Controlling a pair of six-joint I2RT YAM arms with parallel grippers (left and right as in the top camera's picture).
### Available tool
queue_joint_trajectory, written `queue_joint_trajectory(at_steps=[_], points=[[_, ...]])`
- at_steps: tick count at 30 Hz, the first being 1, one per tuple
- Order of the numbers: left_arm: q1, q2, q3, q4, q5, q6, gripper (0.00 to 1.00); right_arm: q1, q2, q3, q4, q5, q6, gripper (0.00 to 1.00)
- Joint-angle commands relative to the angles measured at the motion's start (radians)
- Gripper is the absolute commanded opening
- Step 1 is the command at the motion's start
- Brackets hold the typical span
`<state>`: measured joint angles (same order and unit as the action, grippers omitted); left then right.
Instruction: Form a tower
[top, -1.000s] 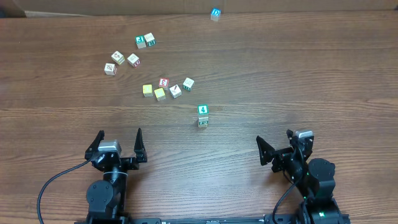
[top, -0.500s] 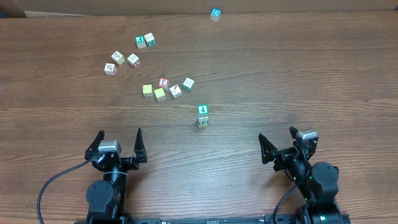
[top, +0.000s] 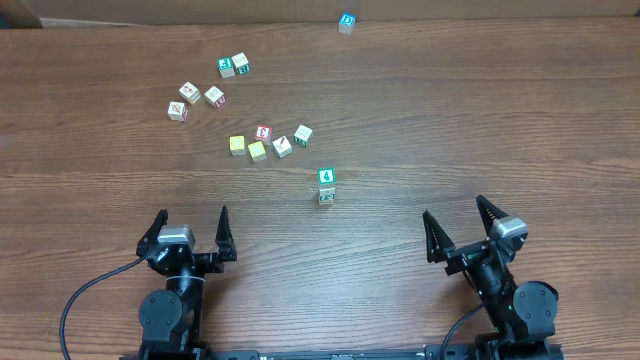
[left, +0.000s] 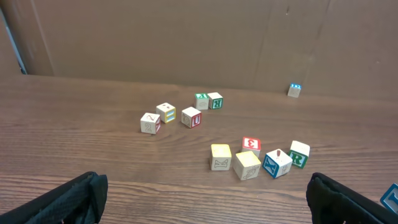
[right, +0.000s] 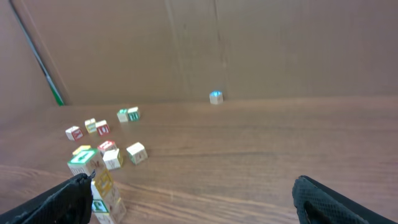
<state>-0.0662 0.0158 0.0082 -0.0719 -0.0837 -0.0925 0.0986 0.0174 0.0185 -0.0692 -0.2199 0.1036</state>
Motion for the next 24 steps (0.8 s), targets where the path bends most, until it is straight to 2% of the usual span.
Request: queue_joint_trajectory(at_steps=[1, 24], points=[[-0.006, -0.012, -0.003, 0.002, -0.009, 0.029, 0.99, -0.005, -0.015, -0.010, 0.003, 0.008, -0.006, 1.00], [-0.006, -0.012, -0.003, 0.002, -0.009, 0.029, 1.00, -0.005, -0.015, -0.010, 0.006, -0.002, 0.003, 1.00]])
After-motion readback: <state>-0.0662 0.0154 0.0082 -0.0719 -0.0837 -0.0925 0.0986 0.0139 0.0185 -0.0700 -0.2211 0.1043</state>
